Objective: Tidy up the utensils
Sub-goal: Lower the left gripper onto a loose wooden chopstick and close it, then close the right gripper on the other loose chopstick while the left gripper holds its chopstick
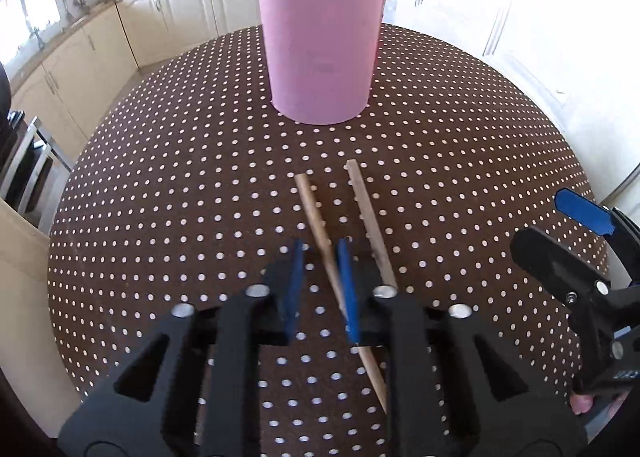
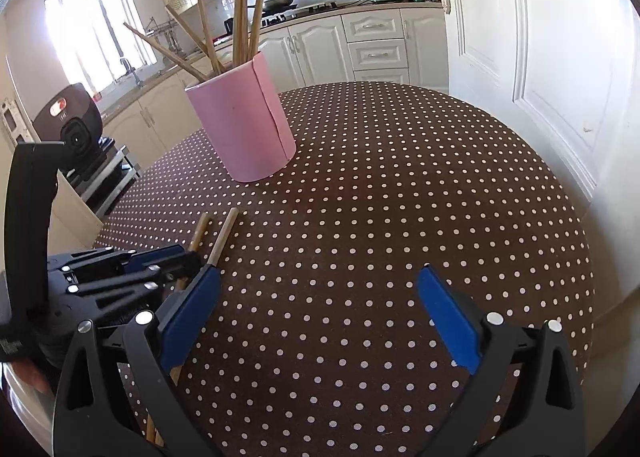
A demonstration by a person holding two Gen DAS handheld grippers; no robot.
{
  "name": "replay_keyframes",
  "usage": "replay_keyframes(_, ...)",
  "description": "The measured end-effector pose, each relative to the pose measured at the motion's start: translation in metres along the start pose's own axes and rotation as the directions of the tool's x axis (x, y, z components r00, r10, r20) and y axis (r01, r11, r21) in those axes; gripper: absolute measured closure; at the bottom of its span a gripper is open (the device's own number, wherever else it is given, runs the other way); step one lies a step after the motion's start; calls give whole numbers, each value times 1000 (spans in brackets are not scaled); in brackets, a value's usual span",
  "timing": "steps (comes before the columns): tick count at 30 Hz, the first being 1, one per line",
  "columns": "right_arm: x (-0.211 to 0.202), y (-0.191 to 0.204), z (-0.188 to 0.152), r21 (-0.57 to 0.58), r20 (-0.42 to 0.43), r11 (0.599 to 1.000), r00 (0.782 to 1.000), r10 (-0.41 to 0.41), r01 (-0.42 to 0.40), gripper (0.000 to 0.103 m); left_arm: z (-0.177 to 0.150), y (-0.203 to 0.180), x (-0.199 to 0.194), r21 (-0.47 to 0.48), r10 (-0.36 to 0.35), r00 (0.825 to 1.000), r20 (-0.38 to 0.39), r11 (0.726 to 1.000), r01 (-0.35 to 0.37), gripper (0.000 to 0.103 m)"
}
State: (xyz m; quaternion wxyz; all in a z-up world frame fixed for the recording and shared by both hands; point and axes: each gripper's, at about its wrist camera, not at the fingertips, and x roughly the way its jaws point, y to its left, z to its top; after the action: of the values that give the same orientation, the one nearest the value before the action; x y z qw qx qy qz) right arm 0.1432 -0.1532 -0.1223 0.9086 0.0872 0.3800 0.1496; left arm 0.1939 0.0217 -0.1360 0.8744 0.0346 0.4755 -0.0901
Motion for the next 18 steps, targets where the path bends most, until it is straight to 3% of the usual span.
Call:
replay_keyframes(3, 0, 9, 3, -5, -6, 1000, 1000, 30, -30, 8, 1, 16, -1, -41, -57, 998, -4, 998, 56, 97)
replay_keyframes(6, 2, 22, 8, -25, -10, 999, 999, 43, -43, 8, 0, 28, -3, -58, -32, 999, 10, 998, 33, 97)
replay_keyframes(10, 11, 46, 12, -88, -30, 995, 999, 33, -35, 10, -3, 41, -5, -105, -75, 997, 21, 992, 77, 97)
replay_keyframes(13, 22, 63, 12, -145, -58, 989, 998, -7, -1, 23, -6, 51, -7, -107, -88, 996, 29, 990, 91, 97)
replay_keyframes(16, 31, 76, 10, -194, -65, 979, 995, -75, 61, 28, -7, 52, -9, -78, -81, 996, 39, 993, 83, 97)
replay_keyframes(18, 35, 82, 9, -214, -82, 976, 994, -68, 49, 37, -11, 53, -9, -72, -88, 995, 43, 993, 91, 97)
